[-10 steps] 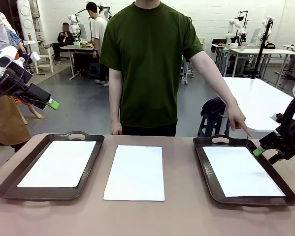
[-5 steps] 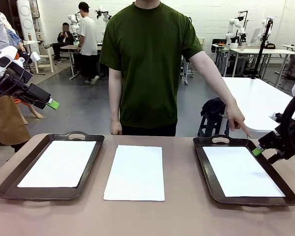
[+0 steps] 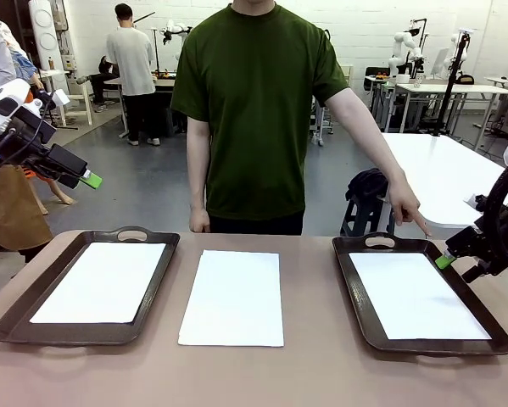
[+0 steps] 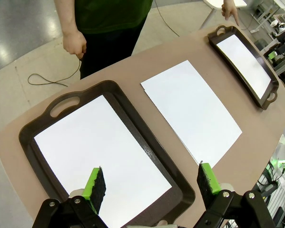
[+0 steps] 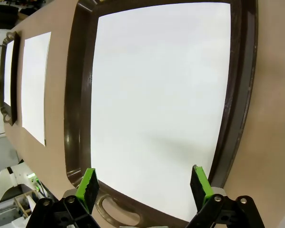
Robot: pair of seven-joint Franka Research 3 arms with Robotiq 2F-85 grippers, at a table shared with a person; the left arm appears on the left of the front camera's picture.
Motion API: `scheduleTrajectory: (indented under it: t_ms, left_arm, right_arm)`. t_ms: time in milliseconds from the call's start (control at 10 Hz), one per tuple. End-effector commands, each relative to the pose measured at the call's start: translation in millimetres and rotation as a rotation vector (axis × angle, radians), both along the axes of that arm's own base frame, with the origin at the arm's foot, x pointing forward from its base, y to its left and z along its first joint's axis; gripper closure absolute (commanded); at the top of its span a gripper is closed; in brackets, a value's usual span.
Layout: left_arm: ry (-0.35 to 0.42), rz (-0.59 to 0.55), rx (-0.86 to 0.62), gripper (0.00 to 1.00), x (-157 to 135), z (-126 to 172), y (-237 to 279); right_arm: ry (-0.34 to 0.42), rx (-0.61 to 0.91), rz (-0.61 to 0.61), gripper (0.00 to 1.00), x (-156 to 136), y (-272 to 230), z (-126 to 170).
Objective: Sort the A4 documents.
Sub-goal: Receive the A4 Paper.
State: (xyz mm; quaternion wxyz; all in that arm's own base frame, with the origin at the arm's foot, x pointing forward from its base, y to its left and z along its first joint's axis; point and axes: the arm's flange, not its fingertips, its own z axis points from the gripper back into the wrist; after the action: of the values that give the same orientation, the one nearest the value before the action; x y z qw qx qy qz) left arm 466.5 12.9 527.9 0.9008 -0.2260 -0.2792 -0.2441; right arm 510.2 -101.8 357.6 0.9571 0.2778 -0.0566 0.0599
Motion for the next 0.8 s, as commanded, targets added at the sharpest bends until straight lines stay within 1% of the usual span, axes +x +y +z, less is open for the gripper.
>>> scheduleTrajectory:
  t_ms: [0, 500, 600, 700]
  left_arm:
    - [-0.009, 0.005, 0.009, 0.0, 0, 1, 0]
    - [-0.009, 0.005, 0.009, 0.0, 0, 1, 0]
    - [-0.009, 0.005, 0.009, 0.0, 0, 1, 0]
    - [-0.009, 0.005, 0.009, 0.0, 0, 1, 0]
  right_arm:
    - [-0.004, -0.001, 0.006, 0.0, 0, 0, 0]
    - [0.0, 0.0, 0.0, 0.0, 0, 0, 0]
    - [-0.165, 0.05, 0.081, 0.0, -14, 2, 37]
    - [-0.279, 0.126, 0.145, 0.0, -26, 5, 68]
